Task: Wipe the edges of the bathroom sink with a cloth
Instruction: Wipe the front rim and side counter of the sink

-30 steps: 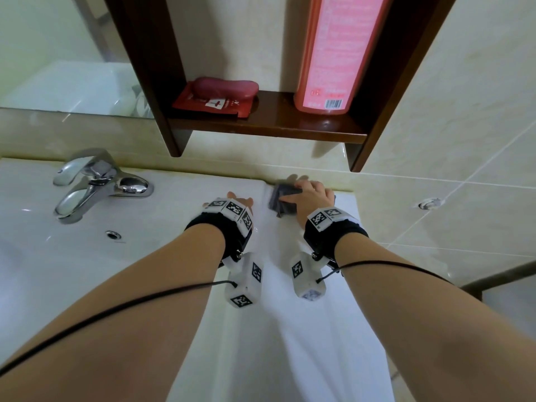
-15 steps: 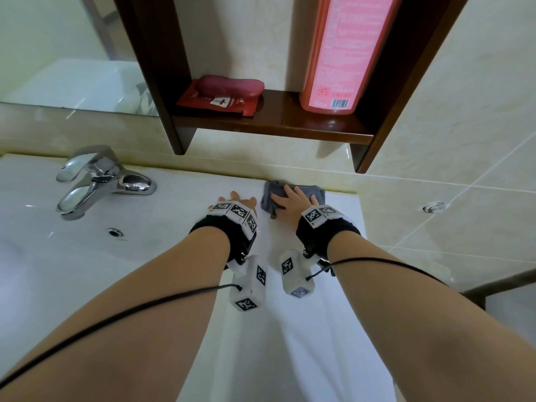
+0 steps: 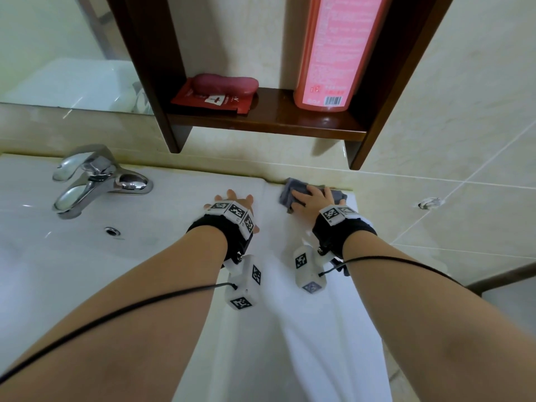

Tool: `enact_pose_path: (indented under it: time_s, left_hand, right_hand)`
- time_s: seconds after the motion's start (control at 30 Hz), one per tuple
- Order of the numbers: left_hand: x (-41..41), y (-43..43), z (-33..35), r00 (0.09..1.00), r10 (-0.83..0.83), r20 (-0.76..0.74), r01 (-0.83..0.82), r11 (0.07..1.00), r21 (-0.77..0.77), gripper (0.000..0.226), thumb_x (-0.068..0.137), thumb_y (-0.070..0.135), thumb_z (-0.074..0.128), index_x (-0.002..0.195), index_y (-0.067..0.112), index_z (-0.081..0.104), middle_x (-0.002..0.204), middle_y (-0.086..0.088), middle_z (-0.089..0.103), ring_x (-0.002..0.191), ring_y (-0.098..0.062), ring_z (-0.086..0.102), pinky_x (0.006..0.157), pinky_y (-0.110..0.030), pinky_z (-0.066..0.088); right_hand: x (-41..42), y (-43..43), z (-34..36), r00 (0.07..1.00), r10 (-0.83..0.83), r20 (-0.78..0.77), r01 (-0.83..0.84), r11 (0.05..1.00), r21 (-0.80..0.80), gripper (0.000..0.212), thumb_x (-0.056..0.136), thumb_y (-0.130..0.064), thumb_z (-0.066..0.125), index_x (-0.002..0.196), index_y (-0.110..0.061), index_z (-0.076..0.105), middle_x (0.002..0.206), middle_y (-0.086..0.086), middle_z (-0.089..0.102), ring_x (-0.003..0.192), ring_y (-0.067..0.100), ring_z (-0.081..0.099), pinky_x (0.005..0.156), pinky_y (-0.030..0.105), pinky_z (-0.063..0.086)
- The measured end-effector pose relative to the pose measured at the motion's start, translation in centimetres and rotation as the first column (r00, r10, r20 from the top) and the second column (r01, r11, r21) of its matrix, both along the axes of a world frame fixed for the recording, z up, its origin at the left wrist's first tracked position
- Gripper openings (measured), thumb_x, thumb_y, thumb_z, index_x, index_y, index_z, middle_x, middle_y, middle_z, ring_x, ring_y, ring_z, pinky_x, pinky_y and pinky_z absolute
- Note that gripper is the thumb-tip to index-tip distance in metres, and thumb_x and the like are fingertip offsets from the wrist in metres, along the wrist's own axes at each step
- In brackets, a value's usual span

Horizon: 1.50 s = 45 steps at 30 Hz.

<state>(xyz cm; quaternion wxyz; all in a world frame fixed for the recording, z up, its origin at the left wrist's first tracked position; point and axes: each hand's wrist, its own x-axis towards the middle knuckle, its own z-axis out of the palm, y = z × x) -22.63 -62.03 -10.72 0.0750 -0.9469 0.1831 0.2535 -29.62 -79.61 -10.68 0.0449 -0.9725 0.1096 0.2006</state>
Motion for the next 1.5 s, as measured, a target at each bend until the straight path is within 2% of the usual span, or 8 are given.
enact_pose_path:
  time_s: [0.07, 0.17, 0.4, 0.6, 0.93, 1.1, 1.27, 1.5]
  left_hand:
    - [-0.2, -0.1, 0.0, 1.0, 0.001, 0.014, -0.001, 1.0, 0.007, 0.087, 0.079, 0.054, 0.058, 0.148, 0.034, 0.009, 0.157, -0.014, -0.003, 0.141, -0.046, 0.011, 0.109, -0.06, 0.022]
    - [-0.3, -0.3, 0.2, 1.0, 0.007, 0.013, -0.007, 1.0, 0.007, 0.088, 0.079, 0.052, 0.059, 0.148, 0.033, 0.008, 0.158, -0.016, -0.005, 0.142, -0.048, 0.008, 0.11, -0.061, 0.019]
    - [-0.2, -0.5, -0.2, 0.999, 0.02, 0.036, -0.021, 1.0, 0.007, 0.087, 0.07, 0.057, 0.064, 0.141, 0.029, 0.021, 0.152, -0.015, 0.014, 0.134, -0.045, 0.025, 0.101, -0.058, 0.031]
    - [-0.6, -1.2, 0.1, 0.998, 0.065, 0.0, -0.065, 0.998, 0.023, 0.103, 0.07, 0.064, 0.062, 0.149, 0.028, 0.006, 0.157, -0.018, -0.002, 0.141, -0.048, 0.008, 0.109, -0.061, 0.02]
    - [-1.1, -2.2, -0.2, 0.995, 0.037, 0.089, -0.043, 0.997, 0.069, 0.103, 0.072, 0.058, 0.061, 0.15, 0.021, 0.005, 0.155, -0.026, 0.007, 0.137, -0.052, 0.019, 0.107, -0.059, 0.023]
    - [-1.1, -2.1, -0.7, 0.994, 0.021, 0.106, -0.031, 0.995, 0.091, 0.097, 0.077, 0.05, 0.057, 0.15, 0.018, 0.001, 0.155, -0.028, 0.004, 0.137, -0.053, 0.017, 0.108, -0.06, 0.023]
    - [-1.1, -2.3, -0.4, 0.994, 0.024, 0.106, -0.033, 0.996, 0.087, 0.099, 0.075, 0.048, 0.06, 0.15, 0.018, 0.001, 0.155, -0.028, 0.005, 0.137, -0.053, 0.019, 0.108, -0.059, 0.025]
    - [-1.3, -2.2, 0.7, 0.995, 0.089, 0.038, -0.091, 0.994, 0.056, 0.112, 0.071, 0.059, 0.067, 0.15, 0.021, -0.002, 0.156, -0.025, -0.001, 0.139, -0.052, 0.012, 0.11, -0.06, 0.02]
  right_hand:
    - [0.8, 1.0, -0.4, 0.999, 0.038, -0.014, -0.038, 0.999, 0.016, 0.054, 0.092, -0.043, 0.038, 0.141, -0.042, 0.018, 0.156, -0.007, 0.003, 0.143, 0.033, -0.006, 0.107, 0.069, 0.004]
    - [1.1, 2.0, -1.0, 0.999, -0.029, 0.012, 0.028, 0.996, 0.088, 0.049, 0.095, -0.049, 0.025, 0.142, -0.048, 0.01, 0.157, -0.01, -0.003, 0.143, 0.03, -0.011, 0.107, 0.066, -0.003]
    - [-0.4, -2.5, -1.6, 0.998, -0.049, 0.033, 0.046, 0.996, 0.079, 0.047, 0.095, -0.044, 0.029, 0.14, -0.047, 0.019, 0.157, -0.01, -0.001, 0.144, 0.029, -0.011, 0.11, 0.065, -0.001]
    - [-0.6, -3.1, -1.6, 0.974, -0.214, 0.073, 0.206, 0.973, 0.102, 0.043, 0.093, -0.047, 0.027, 0.135, -0.052, 0.022, 0.155, -0.011, 0.005, 0.143, 0.029, -0.005, 0.109, 0.062, 0.003]
    - [-0.7, -1.6, -1.4, 0.986, -0.147, 0.077, 0.132, 0.975, 0.177, 0.044, 0.095, -0.046, 0.027, 0.139, -0.05, 0.019, 0.157, -0.01, 0.002, 0.144, 0.026, -0.008, 0.11, 0.061, -0.004]
    - [-2.5, -5.8, -1.4, 0.973, -0.229, 0.021, 0.225, 0.968, 0.113, 0.049, 0.095, -0.045, 0.028, 0.141, -0.049, 0.011, 0.157, -0.01, -0.006, 0.143, 0.03, -0.011, 0.111, 0.06, 0.001]
    - [-1.9, -4.8, -1.9, 0.996, -0.076, -0.051, 0.073, 0.995, -0.061, 0.075, 0.085, -0.046, 0.051, 0.141, -0.047, 0.001, 0.155, -0.004, -0.015, 0.14, 0.037, -0.017, 0.106, 0.07, 0.005]
    - [-0.3, -0.6, -2.4, 0.997, -0.074, 0.001, 0.074, 0.995, 0.06, 0.058, 0.091, -0.055, 0.029, 0.141, -0.051, -0.001, 0.156, -0.008, -0.014, 0.142, 0.03, -0.016, 0.108, 0.063, -0.007]
